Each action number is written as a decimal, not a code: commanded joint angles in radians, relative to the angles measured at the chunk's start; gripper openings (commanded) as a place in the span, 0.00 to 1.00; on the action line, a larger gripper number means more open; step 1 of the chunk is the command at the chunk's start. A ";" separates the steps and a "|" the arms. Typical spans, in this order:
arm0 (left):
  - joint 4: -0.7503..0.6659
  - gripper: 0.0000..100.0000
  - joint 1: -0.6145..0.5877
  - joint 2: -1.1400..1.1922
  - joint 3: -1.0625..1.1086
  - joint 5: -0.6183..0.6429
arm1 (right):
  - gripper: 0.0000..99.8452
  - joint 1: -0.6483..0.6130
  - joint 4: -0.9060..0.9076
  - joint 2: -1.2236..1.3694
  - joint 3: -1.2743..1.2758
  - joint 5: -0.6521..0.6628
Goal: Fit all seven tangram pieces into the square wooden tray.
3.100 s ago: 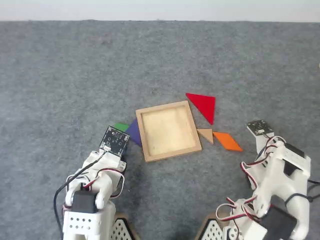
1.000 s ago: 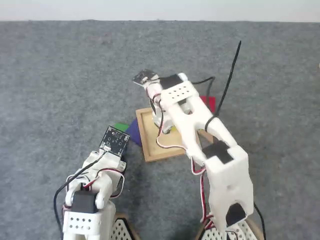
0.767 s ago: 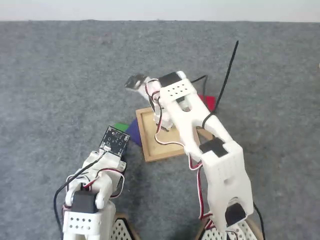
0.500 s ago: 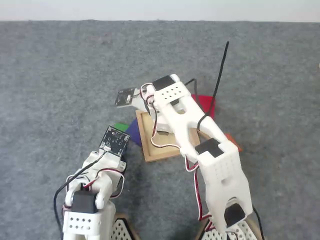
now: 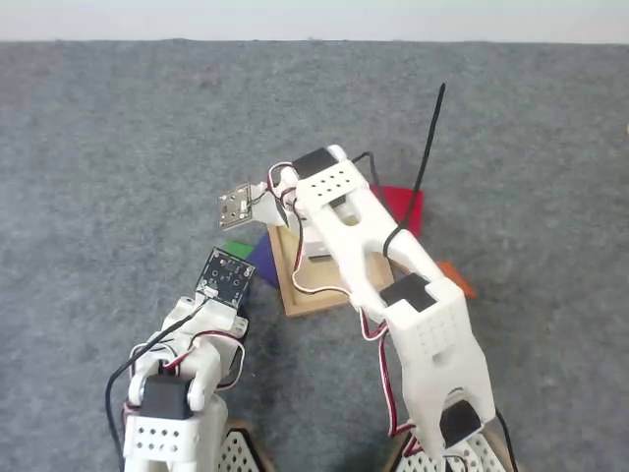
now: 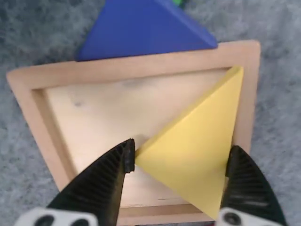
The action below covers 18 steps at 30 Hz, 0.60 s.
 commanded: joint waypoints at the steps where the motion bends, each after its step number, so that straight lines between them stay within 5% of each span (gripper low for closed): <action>1: 0.008 0.09 -0.002 -0.018 -0.010 -0.006 | 0.34 -0.015 -0.019 -0.021 -0.055 0.014; 5: 0.008 0.09 -0.002 -0.018 -0.010 -0.006 | 0.43 -0.010 -0.016 -0.021 -0.055 0.015; 13: 0.008 0.09 -0.002 -0.018 -0.010 -0.006 | 0.38 0.002 -0.018 -0.027 -0.071 0.011; 18: 0.008 0.09 -0.002 -0.018 -0.010 -0.006 | 0.37 0.016 -0.124 0.007 -0.100 -0.192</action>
